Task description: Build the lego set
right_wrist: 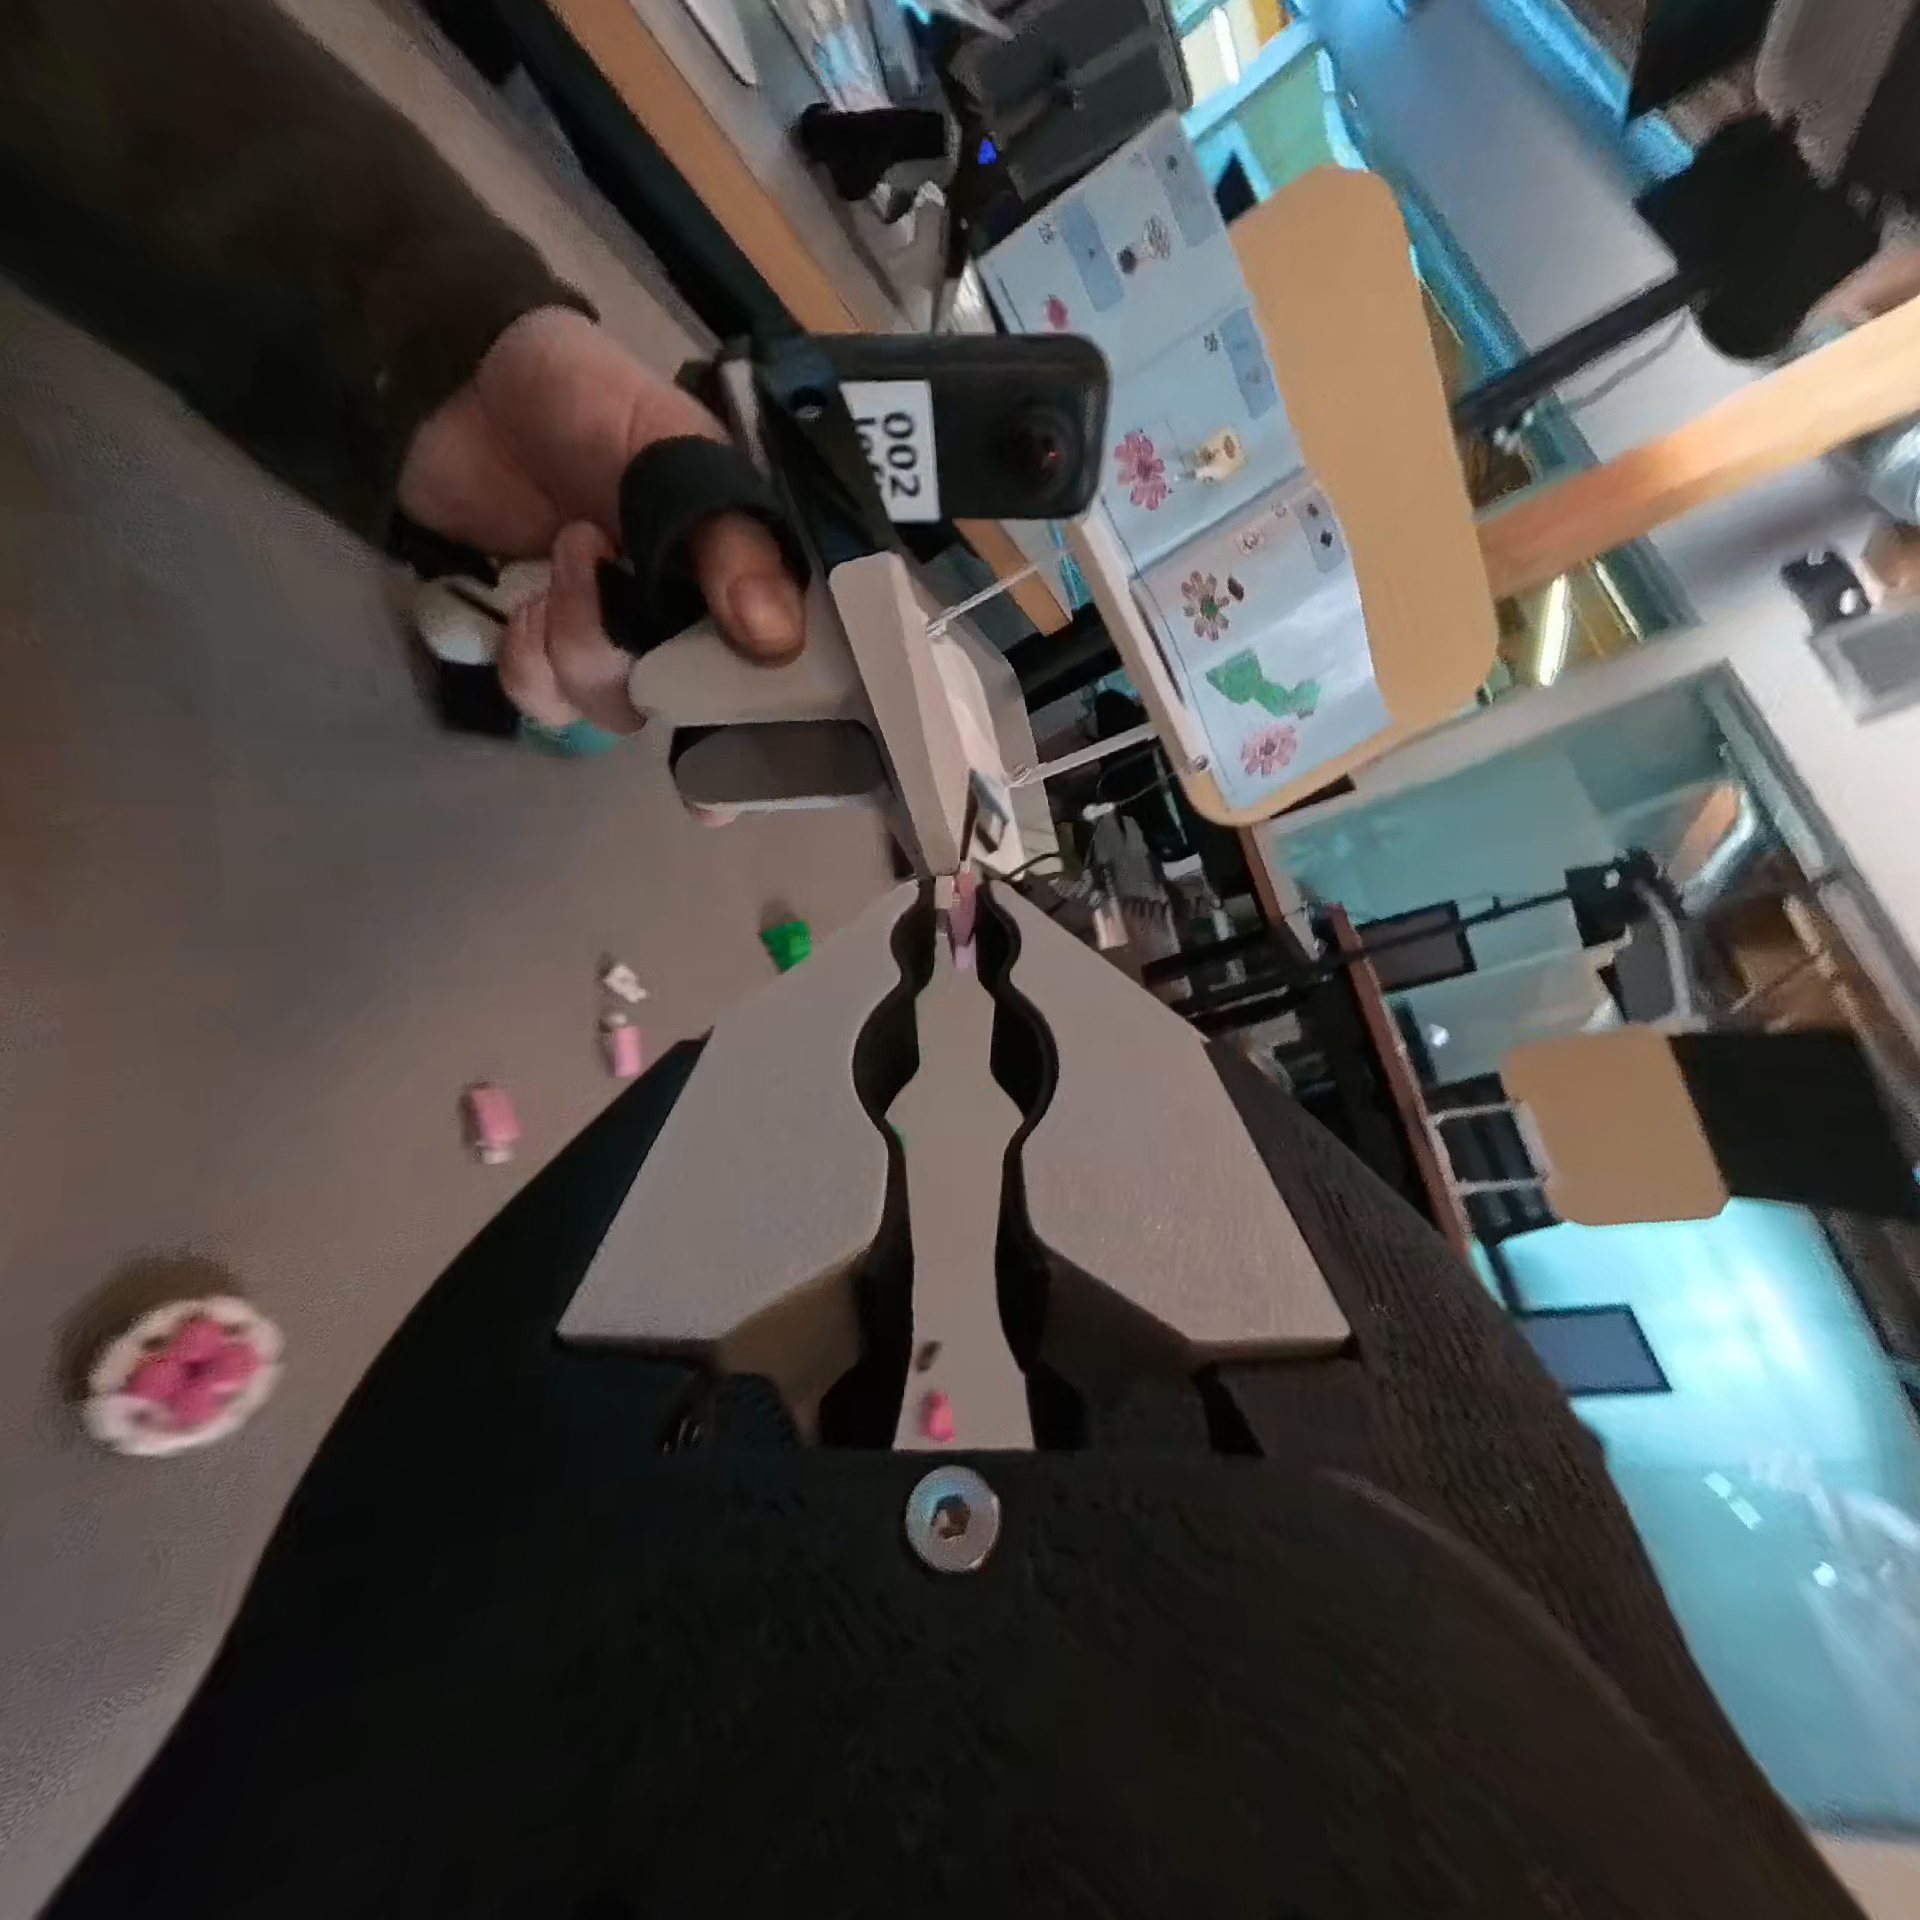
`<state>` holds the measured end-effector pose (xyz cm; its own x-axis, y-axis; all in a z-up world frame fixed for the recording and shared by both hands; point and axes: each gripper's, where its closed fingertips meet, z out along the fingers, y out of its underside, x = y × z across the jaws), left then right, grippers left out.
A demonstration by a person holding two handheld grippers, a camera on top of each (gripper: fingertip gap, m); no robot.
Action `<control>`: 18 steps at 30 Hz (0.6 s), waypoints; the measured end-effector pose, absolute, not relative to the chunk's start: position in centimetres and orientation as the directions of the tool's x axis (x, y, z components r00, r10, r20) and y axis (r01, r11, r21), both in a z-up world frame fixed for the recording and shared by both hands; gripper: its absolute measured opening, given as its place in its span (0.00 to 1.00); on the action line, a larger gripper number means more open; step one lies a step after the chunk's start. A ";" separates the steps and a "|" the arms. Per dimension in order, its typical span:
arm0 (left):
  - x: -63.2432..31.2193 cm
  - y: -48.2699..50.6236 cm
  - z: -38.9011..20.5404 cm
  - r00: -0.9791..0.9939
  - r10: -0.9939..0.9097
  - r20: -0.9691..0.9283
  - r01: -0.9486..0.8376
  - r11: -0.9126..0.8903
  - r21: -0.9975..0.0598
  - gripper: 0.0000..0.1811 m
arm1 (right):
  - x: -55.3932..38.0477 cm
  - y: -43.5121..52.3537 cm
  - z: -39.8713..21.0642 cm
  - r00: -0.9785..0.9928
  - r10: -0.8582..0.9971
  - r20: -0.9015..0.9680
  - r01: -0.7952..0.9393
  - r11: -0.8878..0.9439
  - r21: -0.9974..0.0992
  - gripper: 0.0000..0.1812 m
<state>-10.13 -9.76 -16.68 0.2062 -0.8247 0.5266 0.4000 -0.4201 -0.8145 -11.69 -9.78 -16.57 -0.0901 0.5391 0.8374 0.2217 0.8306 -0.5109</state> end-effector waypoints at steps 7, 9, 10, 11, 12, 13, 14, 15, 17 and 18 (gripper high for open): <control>-11.9 -8.3 -11.3 0.341 -0.814 0.470 0.223 -0.415 -0.882 0.00 | -13.5 -8.4 -11.3 -0.208 0.450 0.868 0.189 0.889 -0.416 0.03; -12.1 -8.2 -9.9 0.364 -0.834 0.414 0.192 -0.368 -0.910 0.00 | -13.6 -8.4 -9.8 -0.176 0.444 0.878 0.152 0.894 -0.422 0.03; -12.0 -8.4 -9.1 0.358 -0.848 0.391 0.191 -0.344 -0.919 0.00 | -13.6 -8.6 -9.1 -0.157 0.451 0.879 0.119 0.892 -0.436 0.03; -11.9 -8.5 -8.5 0.347 -0.859 0.377 0.191 -0.329 -0.925 0.00 | -13.4 -8.7 -8.6 -0.144 0.462 0.875 0.089 0.887 -0.453 0.03; -11.8 -8.6 -8.0 0.335 -0.864 0.375 0.190 -0.327 -0.926 0.00 | -13.3 -8.8 -8.1 -0.132 0.471 0.872 0.053 0.882 -0.468 0.03; -11.6 -8.7 -7.6 0.323 -0.872 0.367 0.192 -0.320 -0.928 0.01 | -13.1 -9.0 -7.7 -0.119 0.483 0.868 0.014 0.875 -0.485 0.03; -11.4 -8.9 -7.2 0.308 -0.880 0.361 0.195 -0.313 -0.929 0.03 | -13.0 -9.0 -7.5 -0.108 0.492 0.864 -0.016 0.868 -0.496 0.03; -11.2 -9.0 -7.1 0.298 -0.884 0.360 0.191 -0.315 -0.930 0.06 | -12.9 -8.8 -7.5 -0.105 0.488 0.866 -0.041 0.868 -0.494 0.03; -11.1 -8.6 -6.8 0.310 -0.877 0.367 0.211 -0.312 -0.926 0.14 | -12.6 -8.6 -7.1 -0.099 0.512 0.853 -0.082 0.850 -0.520 0.03; -11.0 -8.5 -6.7 0.303 -0.878 0.370 0.223 -0.312 -0.924 0.14 | -12.5 -8.7 -6.9 -0.104 0.523 0.846 -0.106 0.840 -0.533 0.03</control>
